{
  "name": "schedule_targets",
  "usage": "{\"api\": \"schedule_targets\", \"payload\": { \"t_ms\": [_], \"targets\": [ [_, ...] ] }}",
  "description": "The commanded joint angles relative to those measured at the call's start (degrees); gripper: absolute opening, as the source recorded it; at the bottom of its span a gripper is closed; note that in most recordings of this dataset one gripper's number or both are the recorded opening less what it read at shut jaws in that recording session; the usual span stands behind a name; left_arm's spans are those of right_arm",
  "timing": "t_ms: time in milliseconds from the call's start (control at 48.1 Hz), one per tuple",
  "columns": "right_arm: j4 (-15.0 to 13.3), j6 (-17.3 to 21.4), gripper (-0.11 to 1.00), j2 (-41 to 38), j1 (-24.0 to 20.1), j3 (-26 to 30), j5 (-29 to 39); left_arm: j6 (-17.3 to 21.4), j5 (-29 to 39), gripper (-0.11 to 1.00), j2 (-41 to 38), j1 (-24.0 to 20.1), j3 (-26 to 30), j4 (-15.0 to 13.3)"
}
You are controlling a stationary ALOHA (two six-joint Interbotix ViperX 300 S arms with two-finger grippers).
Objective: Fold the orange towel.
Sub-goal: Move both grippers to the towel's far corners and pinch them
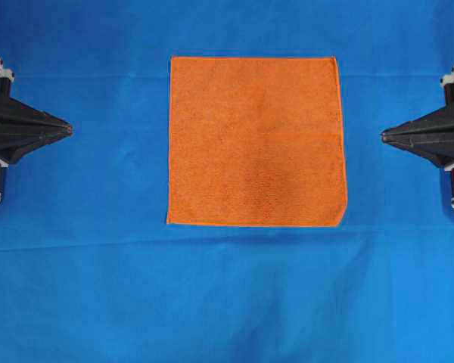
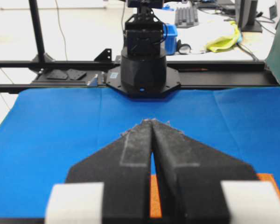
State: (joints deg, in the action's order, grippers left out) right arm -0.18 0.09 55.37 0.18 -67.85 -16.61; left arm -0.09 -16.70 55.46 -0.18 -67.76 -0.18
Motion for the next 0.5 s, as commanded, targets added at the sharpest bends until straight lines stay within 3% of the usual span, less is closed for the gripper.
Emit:
{"api": "schedule_targets", "payload": {
  "t_ms": [0, 229, 478],
  "targets": [
    [0.1, -0.4, 0.00, -0.4, 1.1, 1.7, -0.4, -0.3, -0.1, 0.00, -0.6, -0.4, 0.8, -1.1],
    [0.1, -0.4, 0.00, -0.5, 4.3, 1.9, 3.1, 0.9, 0.4, 0.00, -1.4, -1.0, 0.7, -1.1],
    [1.1, 2.5, 0.00, -3.7, 17.1, 1.4, 9.4, 0.4, -5.0, 0.00, -11.2, -8.0, 1.5, -1.1]
  ]
}}
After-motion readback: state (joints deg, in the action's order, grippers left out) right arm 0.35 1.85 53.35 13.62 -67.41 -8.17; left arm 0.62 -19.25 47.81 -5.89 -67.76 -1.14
